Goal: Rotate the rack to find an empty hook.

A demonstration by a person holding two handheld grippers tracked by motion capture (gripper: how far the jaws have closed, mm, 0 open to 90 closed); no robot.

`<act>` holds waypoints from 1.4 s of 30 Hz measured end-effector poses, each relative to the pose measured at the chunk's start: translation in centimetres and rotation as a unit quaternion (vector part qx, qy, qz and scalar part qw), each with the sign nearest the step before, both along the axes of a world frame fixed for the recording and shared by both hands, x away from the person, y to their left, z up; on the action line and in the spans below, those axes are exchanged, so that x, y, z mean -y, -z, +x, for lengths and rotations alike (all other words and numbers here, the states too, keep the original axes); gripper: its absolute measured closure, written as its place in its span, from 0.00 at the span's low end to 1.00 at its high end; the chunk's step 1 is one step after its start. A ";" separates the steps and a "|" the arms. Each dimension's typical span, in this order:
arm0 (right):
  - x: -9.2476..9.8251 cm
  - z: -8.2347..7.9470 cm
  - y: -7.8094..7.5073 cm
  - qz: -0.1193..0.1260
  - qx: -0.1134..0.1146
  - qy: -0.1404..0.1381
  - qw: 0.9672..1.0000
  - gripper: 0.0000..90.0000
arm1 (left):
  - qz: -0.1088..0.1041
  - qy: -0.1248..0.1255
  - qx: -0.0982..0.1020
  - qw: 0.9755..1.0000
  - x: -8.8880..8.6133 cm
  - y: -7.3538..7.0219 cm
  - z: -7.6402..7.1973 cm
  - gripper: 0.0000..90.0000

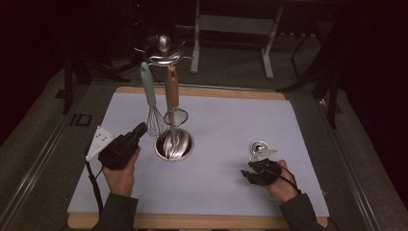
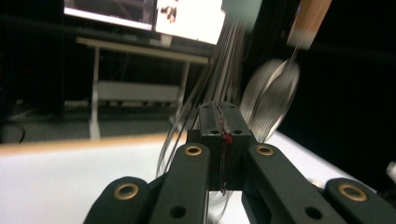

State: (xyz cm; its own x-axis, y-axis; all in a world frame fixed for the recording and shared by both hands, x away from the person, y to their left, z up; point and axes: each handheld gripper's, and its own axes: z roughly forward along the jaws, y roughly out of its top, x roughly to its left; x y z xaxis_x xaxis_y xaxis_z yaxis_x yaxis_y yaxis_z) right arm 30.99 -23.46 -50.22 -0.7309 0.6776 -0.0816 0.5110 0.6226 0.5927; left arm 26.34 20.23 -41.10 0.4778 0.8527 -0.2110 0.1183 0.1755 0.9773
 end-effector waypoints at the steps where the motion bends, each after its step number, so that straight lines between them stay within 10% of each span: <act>1: 0.1 0.0 0.0 0.001 0.000 0.002 1.000 0.62 | -0.009 0.002 0.009 1.000 0.0 -0.7 0.0 1.00; 18: 0.4 0.0 0.2 0.006 -0.006 0.007 1.000 0.62 | -0.016 0.017 0.116 0.993 1.2 -10.4 0.7 1.00; 42: 0.6 0.1 0.8 0.007 -0.013 0.011 1.000 0.61 | -0.011 0.005 0.121 0.993 1.6 -12.5 2.5 1.00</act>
State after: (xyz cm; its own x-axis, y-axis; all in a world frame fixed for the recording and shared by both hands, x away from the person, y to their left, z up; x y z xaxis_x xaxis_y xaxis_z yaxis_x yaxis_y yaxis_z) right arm 31.12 -24.01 -51.02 -0.7179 0.6940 -0.0537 0.5396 0.6036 0.5870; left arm 28.81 18.65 -28.60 0.5260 0.8437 -0.1074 -0.1184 0.1976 0.9731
